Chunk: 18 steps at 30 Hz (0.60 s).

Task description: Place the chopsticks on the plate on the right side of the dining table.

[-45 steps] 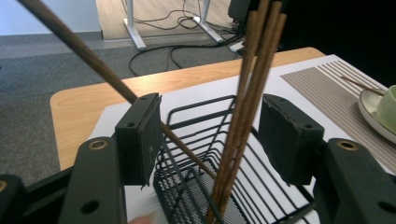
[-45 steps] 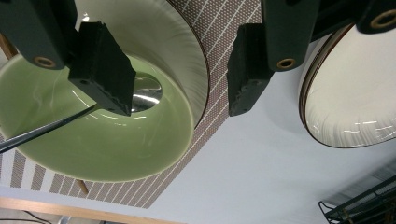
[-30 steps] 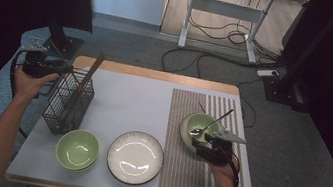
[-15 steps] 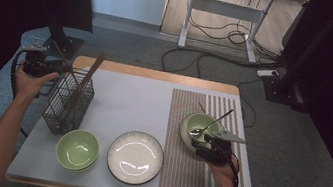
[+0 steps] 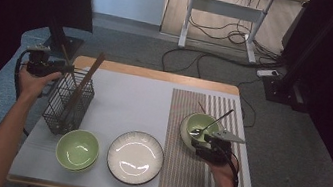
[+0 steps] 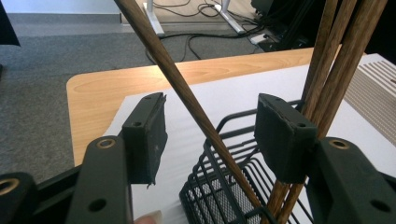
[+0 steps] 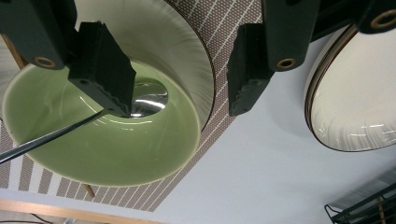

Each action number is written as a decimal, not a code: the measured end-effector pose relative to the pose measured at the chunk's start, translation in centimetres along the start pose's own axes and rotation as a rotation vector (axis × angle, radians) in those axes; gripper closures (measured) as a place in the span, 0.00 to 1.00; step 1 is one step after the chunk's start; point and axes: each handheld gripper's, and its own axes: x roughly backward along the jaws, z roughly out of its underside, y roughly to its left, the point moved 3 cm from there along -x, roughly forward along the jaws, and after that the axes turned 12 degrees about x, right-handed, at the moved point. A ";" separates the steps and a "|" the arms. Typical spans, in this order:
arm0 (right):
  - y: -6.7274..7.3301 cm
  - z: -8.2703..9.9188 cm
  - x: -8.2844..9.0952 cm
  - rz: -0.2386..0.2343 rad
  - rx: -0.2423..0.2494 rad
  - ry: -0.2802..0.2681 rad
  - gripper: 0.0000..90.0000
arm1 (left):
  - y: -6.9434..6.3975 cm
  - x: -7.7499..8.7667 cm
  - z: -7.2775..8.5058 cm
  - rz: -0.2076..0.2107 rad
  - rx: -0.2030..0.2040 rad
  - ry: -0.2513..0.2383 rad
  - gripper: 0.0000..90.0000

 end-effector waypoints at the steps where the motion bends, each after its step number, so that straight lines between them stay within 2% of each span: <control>1: 0.0 0.0 0.0 0.000 0.000 0.000 0.46 | 0.0 0.0 0.0 0.000 0.000 0.000 0.50; 12: -0.2 0.1 0.0 0.013 -0.005 0.004 0.46 | 0.3 -1.2 -0.7 0.009 0.025 -0.016 0.62; 16: -0.3 0.2 0.0 0.016 -0.007 0.004 0.46 | 0.6 -1.2 -0.7 0.002 0.054 -0.019 0.73; 18: -0.3 0.2 0.0 0.016 -0.006 0.004 0.46 | 0.7 -1.2 -0.7 0.007 0.061 -0.017 0.76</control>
